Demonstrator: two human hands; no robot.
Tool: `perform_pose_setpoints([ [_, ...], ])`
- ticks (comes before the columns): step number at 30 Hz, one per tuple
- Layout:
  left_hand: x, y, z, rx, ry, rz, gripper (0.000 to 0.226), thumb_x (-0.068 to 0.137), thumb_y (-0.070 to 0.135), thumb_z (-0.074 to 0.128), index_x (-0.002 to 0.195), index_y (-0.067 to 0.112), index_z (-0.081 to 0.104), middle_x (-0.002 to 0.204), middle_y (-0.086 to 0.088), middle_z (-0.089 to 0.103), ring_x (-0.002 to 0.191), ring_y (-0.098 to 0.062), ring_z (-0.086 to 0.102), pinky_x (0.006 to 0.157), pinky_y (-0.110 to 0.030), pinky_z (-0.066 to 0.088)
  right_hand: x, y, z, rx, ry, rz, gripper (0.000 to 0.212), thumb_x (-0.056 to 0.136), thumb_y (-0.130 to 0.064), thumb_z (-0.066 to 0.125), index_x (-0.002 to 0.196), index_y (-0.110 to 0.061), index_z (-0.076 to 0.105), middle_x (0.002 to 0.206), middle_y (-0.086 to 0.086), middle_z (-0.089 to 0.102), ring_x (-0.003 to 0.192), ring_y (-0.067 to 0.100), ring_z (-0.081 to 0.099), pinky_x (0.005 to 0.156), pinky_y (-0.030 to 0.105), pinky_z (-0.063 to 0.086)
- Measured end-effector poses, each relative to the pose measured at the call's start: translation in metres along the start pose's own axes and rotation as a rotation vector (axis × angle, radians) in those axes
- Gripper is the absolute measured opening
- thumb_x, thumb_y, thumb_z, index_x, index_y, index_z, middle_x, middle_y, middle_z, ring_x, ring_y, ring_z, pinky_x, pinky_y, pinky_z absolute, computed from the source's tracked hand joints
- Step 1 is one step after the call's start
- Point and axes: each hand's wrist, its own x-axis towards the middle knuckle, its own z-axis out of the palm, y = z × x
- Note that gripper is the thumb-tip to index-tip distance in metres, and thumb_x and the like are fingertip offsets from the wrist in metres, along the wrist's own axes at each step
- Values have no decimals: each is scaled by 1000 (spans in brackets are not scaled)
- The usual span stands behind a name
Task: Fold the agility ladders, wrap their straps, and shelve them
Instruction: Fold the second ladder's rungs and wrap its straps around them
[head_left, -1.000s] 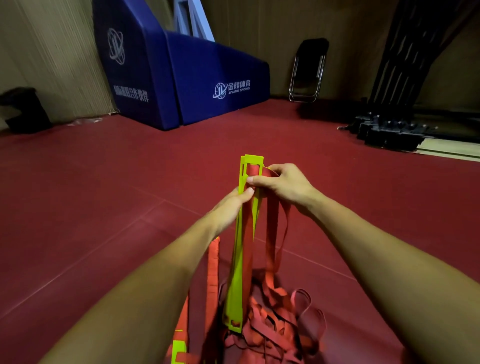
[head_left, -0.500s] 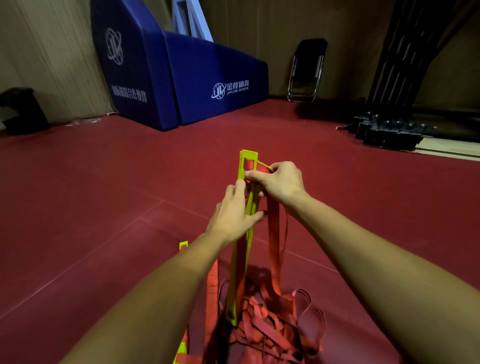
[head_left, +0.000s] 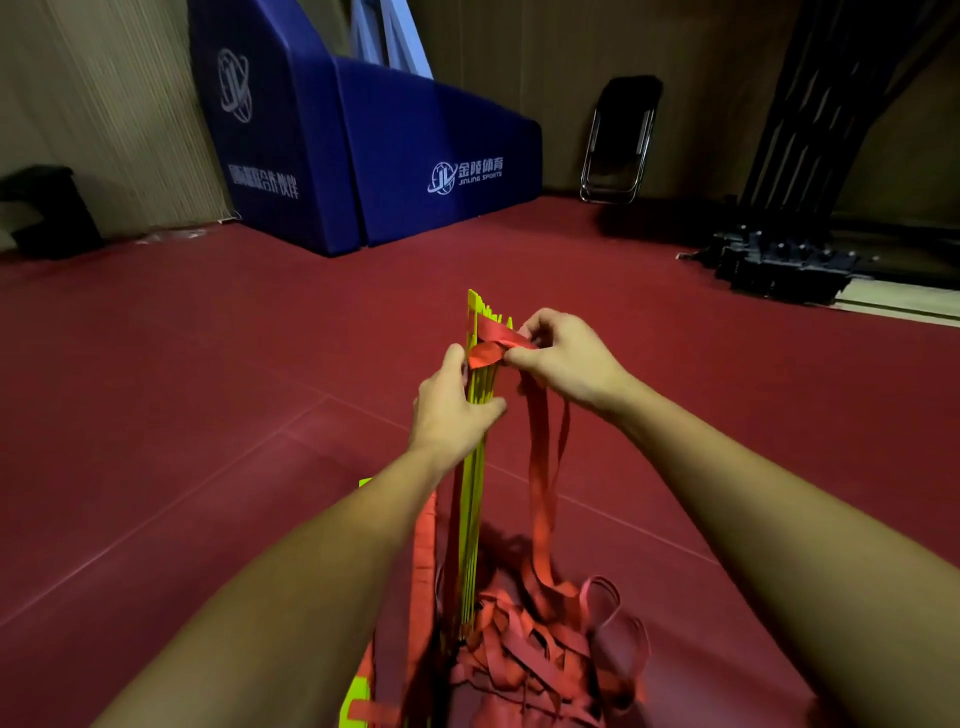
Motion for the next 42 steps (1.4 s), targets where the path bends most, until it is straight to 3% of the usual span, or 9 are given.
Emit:
perform_pose_setpoints([
  [5,0,3,3,7,5,-8,45,74,29,78,90,21,37,72,-1,59,73,-35,59,62,-39,43,-2,-9,-7,-236,-53,-38,12,77,-24,61,71,-16,66,65,3,63,66,16,53,65,34,45],
  [10,-3,5,1,-52,-10,-5,37,73,35,71,88,24,38,75,3,65,74,-28,65,69,-42,54,-9,-22,-12,240,-300,93,18,95,-7,45,93,-8,63,81,12,69,72,22,63,68,29,48],
  [17,-4,4,-3,-111,-47,4,35,67,36,71,86,26,43,81,13,69,77,-15,68,75,-42,56,-13,-22,-20,486,-356,187,5,95,-7,50,95,-9,55,64,0,67,78,28,69,69,29,54],
  [21,-2,4,-6,-72,-53,18,41,71,23,78,88,22,40,75,5,64,68,-22,60,63,-36,48,-15,-18,-28,543,-440,189,5,96,-15,59,92,-14,56,89,13,73,69,15,67,62,23,49],
  [26,-1,1,-13,-59,-11,45,42,73,19,79,85,17,39,69,1,56,61,-20,49,61,-38,41,-12,-15,-32,469,-423,175,22,90,-8,68,108,-11,54,93,15,73,69,14,67,65,23,50],
  [28,-1,0,-15,-58,4,55,42,73,19,78,84,15,38,67,4,50,58,-16,45,60,-35,38,-13,-16,-31,401,-423,124,8,97,-11,59,103,-7,59,93,12,74,71,13,67,66,22,52],
  [35,1,2,-19,-141,13,64,32,76,15,76,88,8,48,65,6,52,56,-8,43,54,-17,36,-9,-7,-27,329,-453,76,30,104,-24,48,90,-9,69,82,9,63,67,10,53,63,22,40],
  [39,5,-2,-17,-233,2,46,28,74,14,75,86,12,50,64,8,53,57,-6,43,56,-23,37,-9,-2,-23,412,-373,119,15,100,-6,53,112,-4,61,82,9,70,68,11,64,68,22,52],
  [42,6,2,-16,-376,-60,29,26,75,7,73,89,14,52,69,8,57,60,-9,48,58,-28,42,-7,3,-22,447,-271,135,36,95,-5,61,129,0,52,79,11,71,63,12,64,68,21,54],
])
